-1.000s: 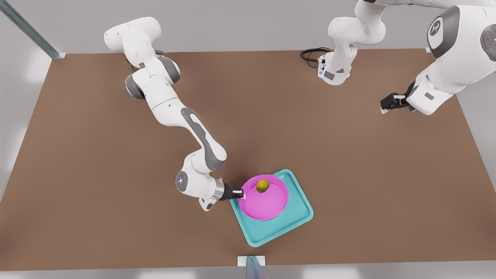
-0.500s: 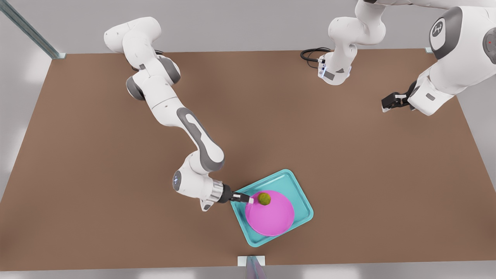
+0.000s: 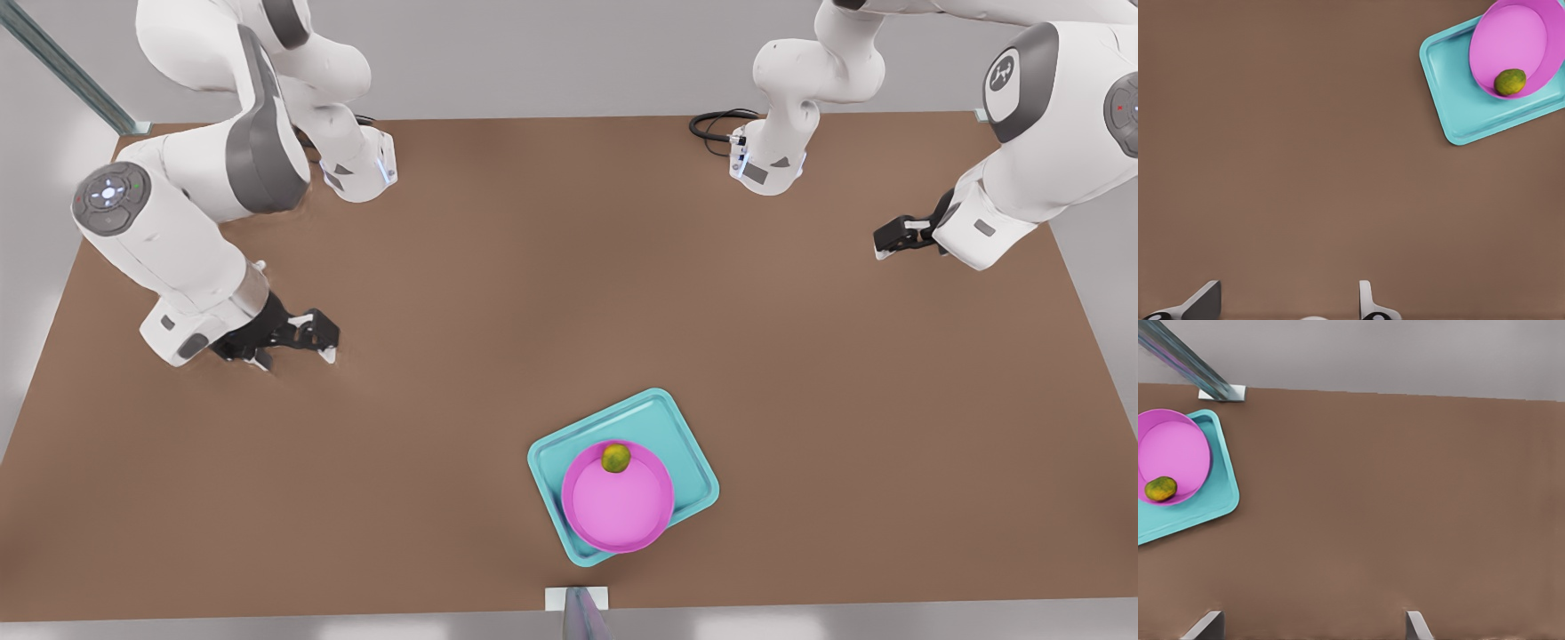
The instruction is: Place the orange on the plate with the left arm and the plate on the tray with the right arm
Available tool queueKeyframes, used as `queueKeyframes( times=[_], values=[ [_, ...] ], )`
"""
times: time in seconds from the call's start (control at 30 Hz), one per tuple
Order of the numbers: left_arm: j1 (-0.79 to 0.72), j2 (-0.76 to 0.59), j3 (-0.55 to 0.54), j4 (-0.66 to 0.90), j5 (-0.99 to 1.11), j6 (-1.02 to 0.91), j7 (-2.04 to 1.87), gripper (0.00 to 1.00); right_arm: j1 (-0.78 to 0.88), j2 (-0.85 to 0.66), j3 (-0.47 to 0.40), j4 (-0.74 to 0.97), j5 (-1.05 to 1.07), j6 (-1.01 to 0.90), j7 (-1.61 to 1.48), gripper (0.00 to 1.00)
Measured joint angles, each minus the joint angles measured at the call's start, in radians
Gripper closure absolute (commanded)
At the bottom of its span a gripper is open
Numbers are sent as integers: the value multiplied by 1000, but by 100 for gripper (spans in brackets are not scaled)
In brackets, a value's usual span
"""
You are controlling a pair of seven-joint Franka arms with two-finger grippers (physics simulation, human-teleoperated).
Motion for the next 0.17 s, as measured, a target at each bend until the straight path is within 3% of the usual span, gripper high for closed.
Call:
queueKeyframes(
  times=[0.1,0.17],
  values=[
    [0,-2,0,0,0,0,0,0,-59,-159,12,-125,-52,-92,-32,0],
    [0,-1,0,0,0,1,0,0,-94,-190,15,-156,-71,-138,-49,0]
  ],
)
